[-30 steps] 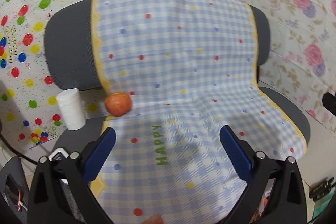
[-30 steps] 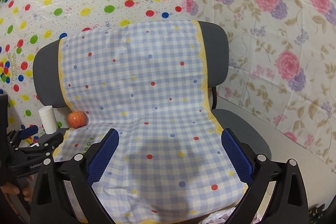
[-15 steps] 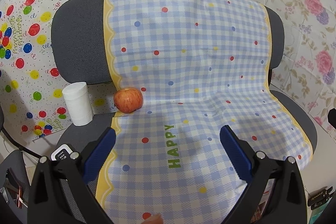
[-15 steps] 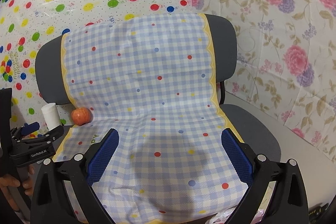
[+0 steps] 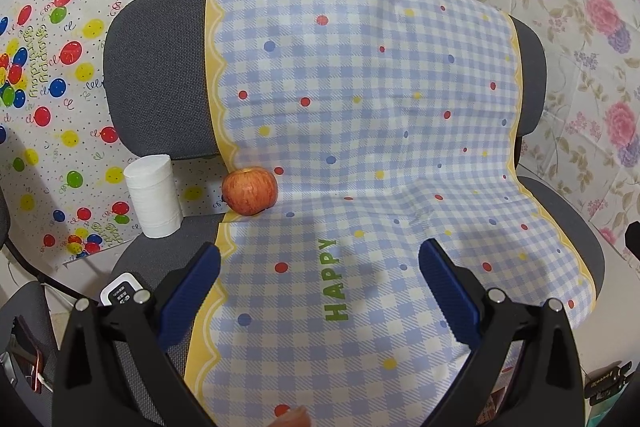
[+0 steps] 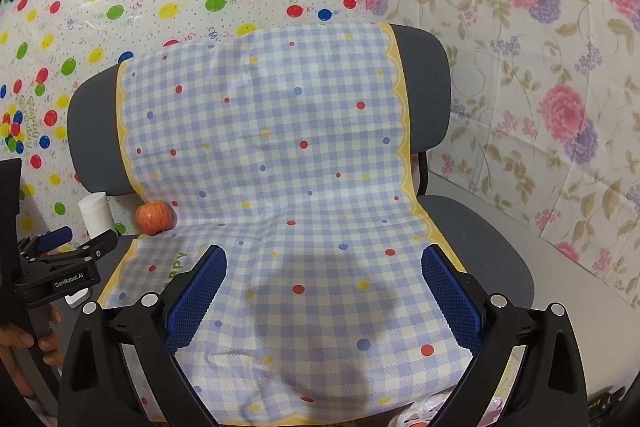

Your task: Collect trash

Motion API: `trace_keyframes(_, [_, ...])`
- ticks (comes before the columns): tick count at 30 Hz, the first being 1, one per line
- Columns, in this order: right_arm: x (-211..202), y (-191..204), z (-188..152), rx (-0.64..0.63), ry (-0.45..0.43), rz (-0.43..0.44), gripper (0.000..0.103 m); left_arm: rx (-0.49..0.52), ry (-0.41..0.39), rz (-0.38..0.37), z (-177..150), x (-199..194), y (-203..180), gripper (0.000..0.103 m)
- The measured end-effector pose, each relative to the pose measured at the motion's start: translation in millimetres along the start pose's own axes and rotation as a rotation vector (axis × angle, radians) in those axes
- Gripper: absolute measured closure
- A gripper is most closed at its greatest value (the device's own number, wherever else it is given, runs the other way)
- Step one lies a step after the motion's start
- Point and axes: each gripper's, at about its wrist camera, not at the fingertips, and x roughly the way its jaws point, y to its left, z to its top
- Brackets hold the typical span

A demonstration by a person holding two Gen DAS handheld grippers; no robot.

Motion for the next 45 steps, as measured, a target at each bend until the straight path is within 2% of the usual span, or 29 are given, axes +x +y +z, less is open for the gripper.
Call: trace_keyframes(45, [0.9,2.9,-7.9,-0.002,0.008,0.002,0.006,-0.016,0.0,0.01,-2.2,-4.3,5.8,0.007])
